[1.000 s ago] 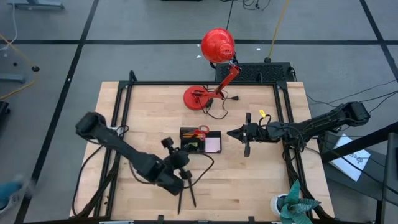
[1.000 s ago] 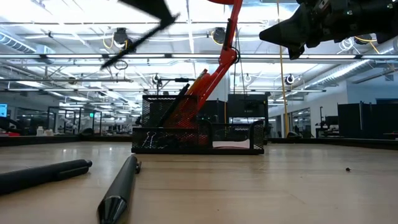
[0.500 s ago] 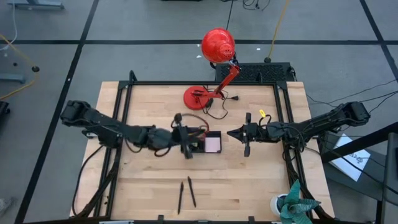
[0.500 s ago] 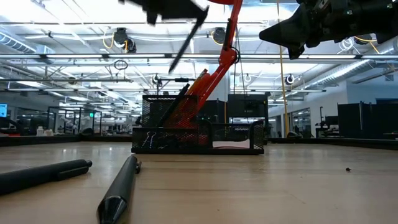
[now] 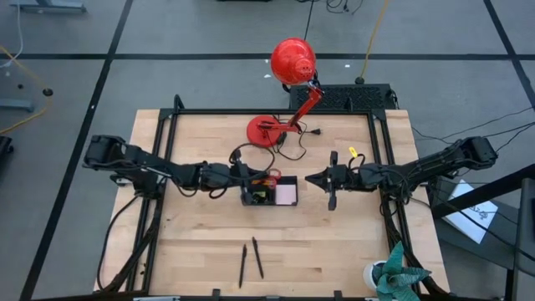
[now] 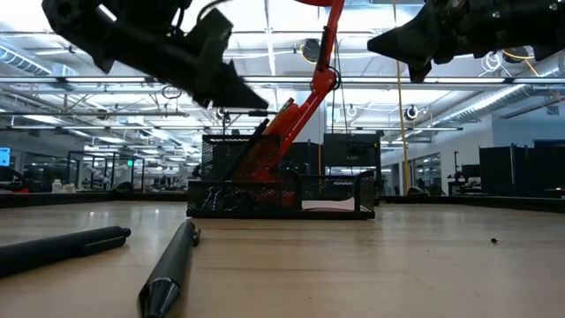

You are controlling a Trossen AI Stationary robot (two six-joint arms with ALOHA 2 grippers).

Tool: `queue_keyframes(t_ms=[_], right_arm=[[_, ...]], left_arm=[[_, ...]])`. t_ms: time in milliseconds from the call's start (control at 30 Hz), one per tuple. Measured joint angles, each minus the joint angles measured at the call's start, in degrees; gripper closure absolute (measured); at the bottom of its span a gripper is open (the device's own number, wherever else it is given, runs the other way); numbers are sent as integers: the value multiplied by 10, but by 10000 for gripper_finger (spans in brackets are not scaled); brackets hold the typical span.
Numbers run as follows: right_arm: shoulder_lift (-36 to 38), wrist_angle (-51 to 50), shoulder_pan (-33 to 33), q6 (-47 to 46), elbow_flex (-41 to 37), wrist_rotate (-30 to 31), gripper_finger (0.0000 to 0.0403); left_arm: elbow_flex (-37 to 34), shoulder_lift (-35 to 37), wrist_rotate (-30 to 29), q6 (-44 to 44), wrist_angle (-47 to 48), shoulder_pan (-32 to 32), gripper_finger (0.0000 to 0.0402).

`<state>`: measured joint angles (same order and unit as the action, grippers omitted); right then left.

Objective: Pick and place office supplies into organizer
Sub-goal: Put the black pen into the black mesh desk organizer

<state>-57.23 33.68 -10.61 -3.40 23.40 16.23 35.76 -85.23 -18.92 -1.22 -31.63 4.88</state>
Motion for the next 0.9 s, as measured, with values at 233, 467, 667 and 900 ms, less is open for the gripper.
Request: queue_keyframes(t_ms=[233, 467, 667, 900], right_arm=[[0, 9, 0, 0, 0, 0, 399], [0, 11, 0, 12, 0, 0, 399], [0, -1, 0, 12, 0, 1, 399], [0, -5, 0, 12, 0, 0, 399]], left_arm=[[-11, -7, 0, -1, 1, 2, 398], [-4, 11, -4, -28, 13, 18, 379], [131, 59, -149, 63, 335, 114, 371], [300, -13, -158, 269, 614, 265, 392]])
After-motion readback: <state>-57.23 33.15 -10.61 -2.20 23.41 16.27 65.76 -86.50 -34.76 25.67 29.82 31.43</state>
